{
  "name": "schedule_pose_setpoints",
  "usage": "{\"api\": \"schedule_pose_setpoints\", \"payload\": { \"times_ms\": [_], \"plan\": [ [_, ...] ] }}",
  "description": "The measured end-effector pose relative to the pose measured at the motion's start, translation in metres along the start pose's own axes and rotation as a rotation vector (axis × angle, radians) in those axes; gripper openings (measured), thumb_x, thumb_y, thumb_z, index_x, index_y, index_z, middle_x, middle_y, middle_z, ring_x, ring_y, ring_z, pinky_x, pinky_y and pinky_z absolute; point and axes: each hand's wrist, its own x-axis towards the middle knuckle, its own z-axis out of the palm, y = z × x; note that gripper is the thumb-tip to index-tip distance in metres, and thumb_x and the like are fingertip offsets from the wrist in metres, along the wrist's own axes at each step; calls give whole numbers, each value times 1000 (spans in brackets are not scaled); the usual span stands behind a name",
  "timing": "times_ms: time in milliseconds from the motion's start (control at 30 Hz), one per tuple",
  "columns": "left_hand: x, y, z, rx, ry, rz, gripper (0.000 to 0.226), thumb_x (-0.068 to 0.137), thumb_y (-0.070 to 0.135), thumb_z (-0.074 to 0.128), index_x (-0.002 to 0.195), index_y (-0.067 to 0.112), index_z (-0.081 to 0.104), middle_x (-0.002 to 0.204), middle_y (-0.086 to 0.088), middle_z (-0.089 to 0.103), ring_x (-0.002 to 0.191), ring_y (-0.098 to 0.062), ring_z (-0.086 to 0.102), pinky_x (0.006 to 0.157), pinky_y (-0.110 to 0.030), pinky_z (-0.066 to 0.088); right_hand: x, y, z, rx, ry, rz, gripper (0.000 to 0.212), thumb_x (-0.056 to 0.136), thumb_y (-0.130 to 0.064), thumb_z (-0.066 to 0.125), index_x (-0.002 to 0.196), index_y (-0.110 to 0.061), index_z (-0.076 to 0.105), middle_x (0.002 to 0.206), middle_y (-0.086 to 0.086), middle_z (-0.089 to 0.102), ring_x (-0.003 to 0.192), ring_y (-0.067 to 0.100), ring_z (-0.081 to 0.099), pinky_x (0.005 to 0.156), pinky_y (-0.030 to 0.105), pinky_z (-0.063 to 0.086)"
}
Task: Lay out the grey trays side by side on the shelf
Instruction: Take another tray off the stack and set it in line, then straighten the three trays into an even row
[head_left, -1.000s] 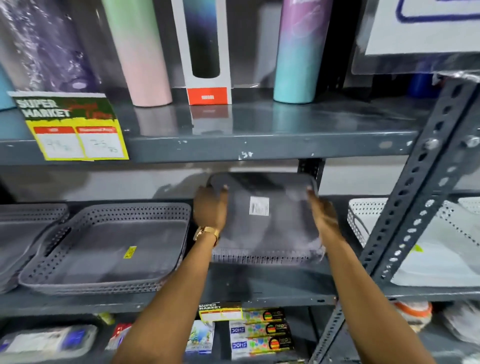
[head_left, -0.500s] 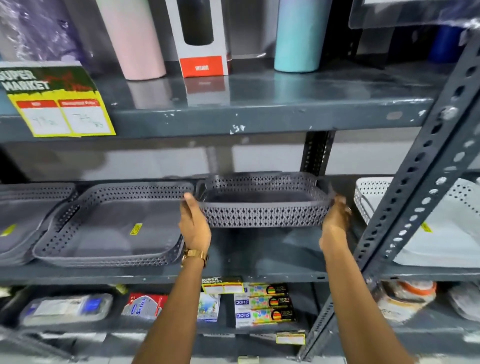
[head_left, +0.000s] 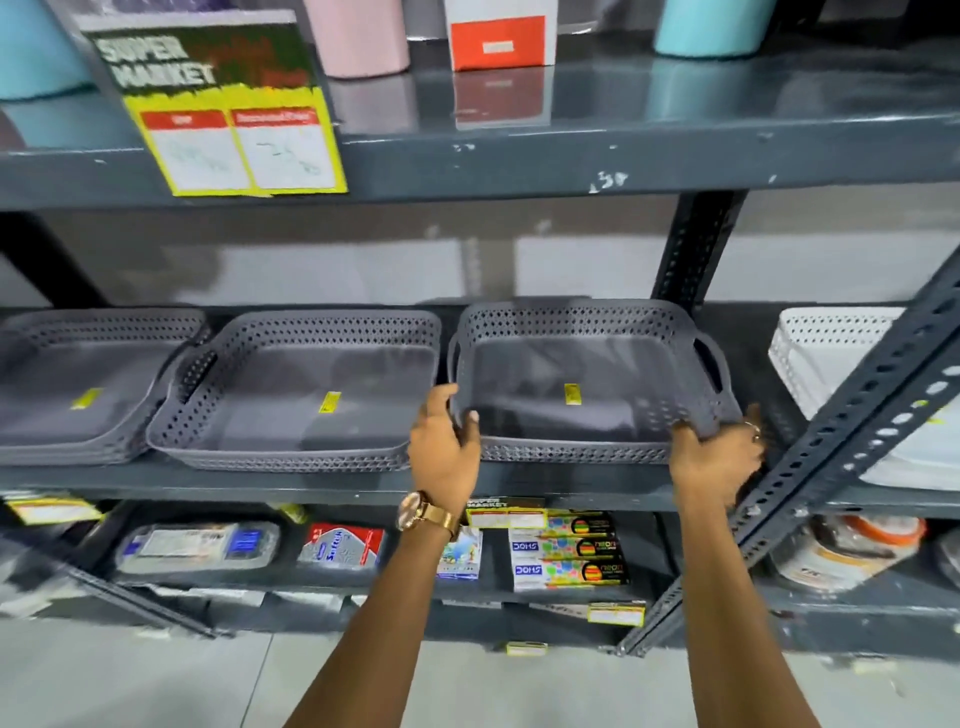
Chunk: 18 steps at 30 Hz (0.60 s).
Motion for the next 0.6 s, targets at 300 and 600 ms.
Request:
{"api": "schedule_pose_setpoints", "payload": {
  "times_ms": [300, 600],
  "plan": [
    [30, -63, -141, 174, 92, 282, 29, 85, 31, 57, 112, 20, 56, 104, -9, 65, 92, -32, 60, 77, -42, 51, -139, -97, 90, -166, -458, -519, 75, 85, -50, 59, 136, 3, 44, 131, 23, 57, 123, 35, 52, 100, 38, 41],
    [119, -214, -263, 542, -203, -295, 75, 81, 46, 61, 135, 2, 34, 134, -29, 46, 123, -45, 44, 102, -51, 39, -180, -95, 160, -586, -438, -316, 72, 80, -63, 53, 122, -4, 51, 129, 23, 59, 120, 41, 54, 100, 49, 41]
  ]
}}
